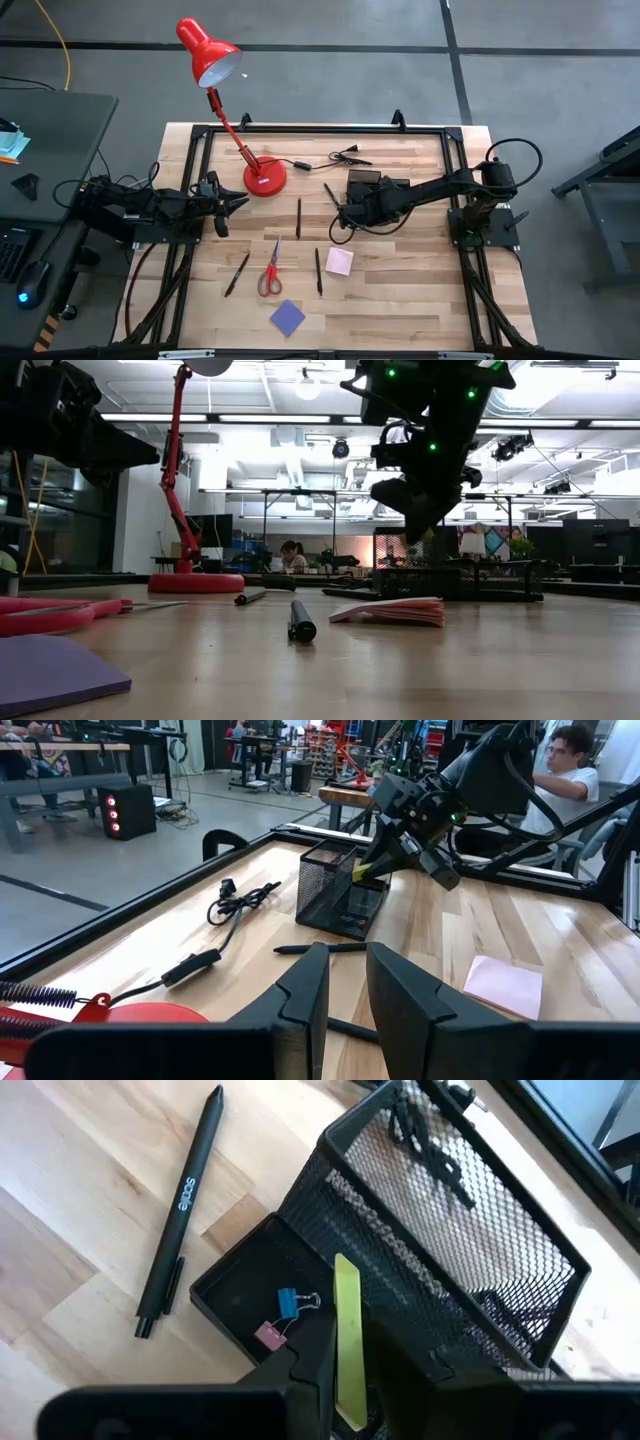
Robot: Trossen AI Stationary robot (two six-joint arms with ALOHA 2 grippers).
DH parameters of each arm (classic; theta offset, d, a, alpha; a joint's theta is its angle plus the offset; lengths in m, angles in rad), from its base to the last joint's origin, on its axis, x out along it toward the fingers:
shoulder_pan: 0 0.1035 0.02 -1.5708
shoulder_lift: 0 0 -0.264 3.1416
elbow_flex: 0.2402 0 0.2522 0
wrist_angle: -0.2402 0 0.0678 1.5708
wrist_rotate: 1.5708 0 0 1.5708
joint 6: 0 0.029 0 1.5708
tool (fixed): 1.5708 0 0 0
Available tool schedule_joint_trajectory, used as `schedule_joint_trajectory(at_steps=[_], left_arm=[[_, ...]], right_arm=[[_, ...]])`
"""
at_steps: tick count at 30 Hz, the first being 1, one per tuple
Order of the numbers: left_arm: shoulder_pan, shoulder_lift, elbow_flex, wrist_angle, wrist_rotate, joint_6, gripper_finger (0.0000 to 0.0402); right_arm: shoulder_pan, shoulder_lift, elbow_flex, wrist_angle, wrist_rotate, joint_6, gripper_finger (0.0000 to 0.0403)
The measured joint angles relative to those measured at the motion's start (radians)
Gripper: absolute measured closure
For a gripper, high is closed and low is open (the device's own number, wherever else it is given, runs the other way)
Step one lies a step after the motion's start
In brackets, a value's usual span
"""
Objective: Pick and place office supplies into organizer
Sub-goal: Put the green eraser into the desk organizer
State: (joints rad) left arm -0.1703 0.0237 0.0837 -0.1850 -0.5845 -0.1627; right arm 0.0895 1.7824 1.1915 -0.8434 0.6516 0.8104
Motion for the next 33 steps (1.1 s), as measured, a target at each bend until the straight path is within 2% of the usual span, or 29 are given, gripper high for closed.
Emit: schedule_joint_trajectory(at_steps=[6, 17, 23, 33], left_arm=[[0.000, 0.000, 0.000, 0.000, 0.000, 0.000, 0.0340], [0.000, 0.000, 0.000, 0.000, 0.000, 0.000, 0.0340], [0.000, 0.000, 0.000, 0.000, 0.000, 0.000, 0.0340], [0.000, 0.000, 0.000, 0.000, 0.000, 0.000, 0.0340]], right_arm=[[0.000, 0.000, 0.000, 0.004, 0.010, 0.021, 0.0322], [-0.002, 0.000, -0.072, 0.008, 0.028, 0.103, 0.0239], [0.001, 0.001, -0.085, 0.077, 0.017, 0.122, 0.0200], [-0.012, 0.001, -0.085, 0.098, 0.000, 0.235, 0.0163]])
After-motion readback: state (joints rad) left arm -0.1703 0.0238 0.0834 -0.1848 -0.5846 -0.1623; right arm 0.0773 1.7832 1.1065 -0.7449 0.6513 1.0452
